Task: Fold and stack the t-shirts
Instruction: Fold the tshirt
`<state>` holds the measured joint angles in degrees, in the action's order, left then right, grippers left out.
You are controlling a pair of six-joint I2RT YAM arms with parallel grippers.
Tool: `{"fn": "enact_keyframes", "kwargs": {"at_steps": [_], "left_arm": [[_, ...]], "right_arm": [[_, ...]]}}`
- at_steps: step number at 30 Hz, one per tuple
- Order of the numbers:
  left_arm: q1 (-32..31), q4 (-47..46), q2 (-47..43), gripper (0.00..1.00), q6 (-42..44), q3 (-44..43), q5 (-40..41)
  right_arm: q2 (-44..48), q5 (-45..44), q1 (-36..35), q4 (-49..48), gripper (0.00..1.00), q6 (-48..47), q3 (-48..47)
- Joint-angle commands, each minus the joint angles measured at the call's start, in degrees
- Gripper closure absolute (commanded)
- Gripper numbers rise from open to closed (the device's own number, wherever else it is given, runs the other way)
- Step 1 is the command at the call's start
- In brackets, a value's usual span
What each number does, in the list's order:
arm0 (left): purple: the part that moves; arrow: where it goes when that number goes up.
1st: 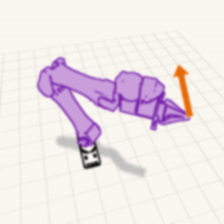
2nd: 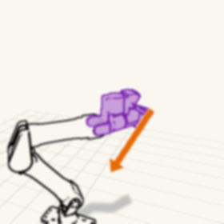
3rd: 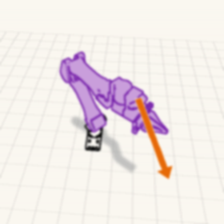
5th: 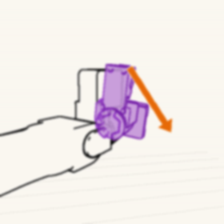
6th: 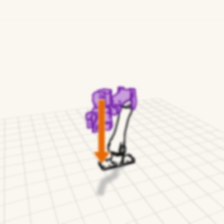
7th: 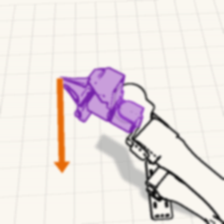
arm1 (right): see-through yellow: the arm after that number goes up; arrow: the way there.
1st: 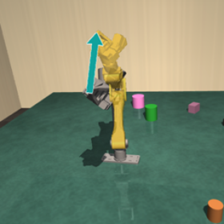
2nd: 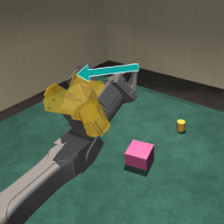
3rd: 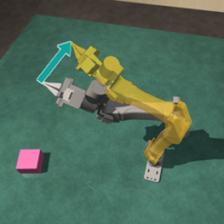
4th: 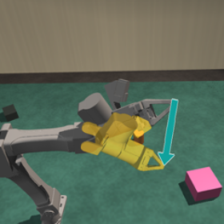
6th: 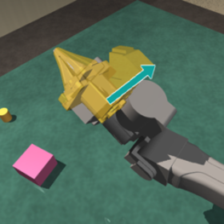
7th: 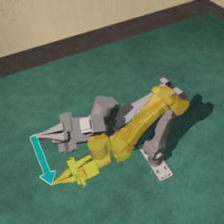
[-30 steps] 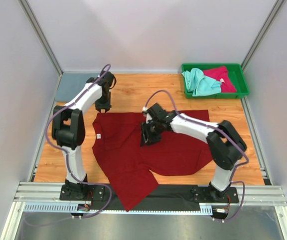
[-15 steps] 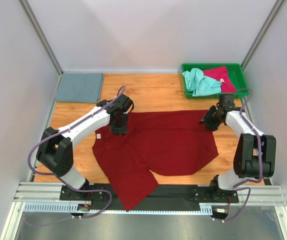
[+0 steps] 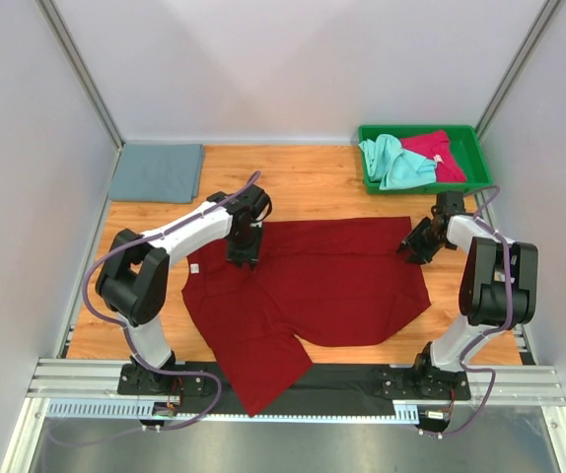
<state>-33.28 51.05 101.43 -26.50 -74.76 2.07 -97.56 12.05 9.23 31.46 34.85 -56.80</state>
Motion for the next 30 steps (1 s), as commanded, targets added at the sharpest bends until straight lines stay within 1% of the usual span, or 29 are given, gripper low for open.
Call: {"fn": "enact_keyframes", "kwargs": {"at_steps": [1, 9, 15, 18, 19, 20, 24, 27, 30], "left_arm": [[0.1, -0.2, 1.0, 0.59, 1.7, -1.8, -1.3], [0.1, 0.0, 2.1, 0.60, 0.8, -0.6, -0.2], [0.0, 0.7, 1.8, 0.60, 0.9, -0.4, 0.7], [0.0, 0.3, 2.5, 0.59, 1.1, -0.2, 0.3], [0.0, 0.4, 2.8, 0.59, 1.1, -0.7, 0.2], [0.0, 0.4, 3.3, 0.59, 1.1, -0.9, 0.0], [0.0, 0.8, 4.8, 0.57, 1.1, -1.8, -0.7], [0.0, 1.1, 5.7, 0.57, 1.1, -2.4, 0.6], [0.1, 0.3, 5.9, 0.57, 1.5, -2.7, 1.4]], "right_arm": [[-1.3, -0.5, 0.2, -2.6, 0.61, 0.0, -2.6], [-2.4, -2.8, 0.7, -1.1, 0.62, -1.1, -5.4], [-3.5, -4.7, 0.9, 0.3, 0.66, -3.0, -7.7], [-4.0, -5.5, 0.9, 0.0, 0.73, -4.2, -8.3], [-4.3, -5.3, 1.0, -0.1, 0.79, -4.4, -8.7], [-4.5, -5.0, 0.9, -0.3, 0.82, -4.4, -8.8], [-4.8, -3.4, 0.9, -0.3, 0.89, -3.5, -8.6], [-4.0, -3.1, 1.0, -0.4, 0.88, -2.9, -7.7], [-3.0, -2.8, 0.9, -0.2, 0.78, -2.9, -6.5]]}}
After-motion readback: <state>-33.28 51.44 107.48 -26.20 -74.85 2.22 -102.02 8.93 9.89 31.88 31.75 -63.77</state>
